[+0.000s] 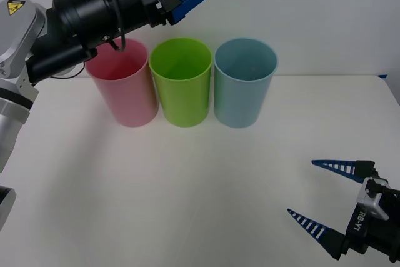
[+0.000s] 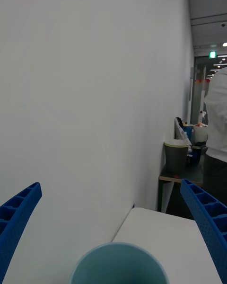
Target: Put cans in the blue bin and PET bottles in the pink bin and trash in the green bin.
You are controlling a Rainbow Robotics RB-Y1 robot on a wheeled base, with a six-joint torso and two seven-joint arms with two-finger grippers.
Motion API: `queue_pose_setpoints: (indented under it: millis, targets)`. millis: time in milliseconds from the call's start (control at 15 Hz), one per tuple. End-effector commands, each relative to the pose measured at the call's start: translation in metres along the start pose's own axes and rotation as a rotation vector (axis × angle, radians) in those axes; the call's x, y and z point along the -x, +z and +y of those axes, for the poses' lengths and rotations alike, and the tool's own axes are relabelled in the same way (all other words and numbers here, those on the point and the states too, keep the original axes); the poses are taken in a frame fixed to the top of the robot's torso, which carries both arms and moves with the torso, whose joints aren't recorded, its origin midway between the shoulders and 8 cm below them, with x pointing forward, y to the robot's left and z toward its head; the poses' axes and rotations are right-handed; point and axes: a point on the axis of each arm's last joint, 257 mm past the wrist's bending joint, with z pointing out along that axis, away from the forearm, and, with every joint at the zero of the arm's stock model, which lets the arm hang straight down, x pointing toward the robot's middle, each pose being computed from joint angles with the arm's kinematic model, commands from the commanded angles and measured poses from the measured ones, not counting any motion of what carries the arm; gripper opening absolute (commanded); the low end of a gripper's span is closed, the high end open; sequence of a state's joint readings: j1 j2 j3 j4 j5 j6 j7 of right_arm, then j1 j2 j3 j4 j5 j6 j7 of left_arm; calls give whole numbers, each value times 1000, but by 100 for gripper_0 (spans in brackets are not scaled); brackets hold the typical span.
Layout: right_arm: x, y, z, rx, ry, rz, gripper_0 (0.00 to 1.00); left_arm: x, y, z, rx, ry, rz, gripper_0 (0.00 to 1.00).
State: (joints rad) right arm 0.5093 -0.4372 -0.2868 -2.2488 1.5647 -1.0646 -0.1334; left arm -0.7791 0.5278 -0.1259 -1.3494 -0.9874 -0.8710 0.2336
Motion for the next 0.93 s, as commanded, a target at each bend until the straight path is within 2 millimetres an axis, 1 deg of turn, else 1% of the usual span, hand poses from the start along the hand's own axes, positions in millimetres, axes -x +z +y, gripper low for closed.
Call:
queue_pose_setpoints:
  millis: [67, 200, 333, 400, 467, 600, 667, 800, 933]
  targets:
    - [0, 0, 0, 0, 0, 0, 100, 7, -32, -9, -22, 19, -5, 100]
    - [0, 0, 0, 0, 0, 0, 100, 7, -60, -17, -14, 48, -3, 100]
    - [0, 0, 0, 0, 0, 0, 100, 0, -86, -30, -24, 66, 17, 100]
    - [0, 0, 0, 0, 0, 0, 100, -5, -99, -40, -24, 75, 32, 100]
    - [0, 0, 0, 0, 0, 0, 100, -11, -108, -45, -21, 73, 41, 100]
    - [0, 0, 0, 0, 0, 0, 100, -36, -135, -63, -21, 86, 116, 100]
    - [0, 0, 0, 0, 0, 0, 100, -46, -146, -71, -16, 87, 147, 100]
    - [0, 0, 0, 0, 0, 0, 100, -64, -163, -85, 1, 93, 209, 100]
    - [0, 0, 0, 0, 0, 0, 100, -75, -177, -100, 15, 75, 245, 100]
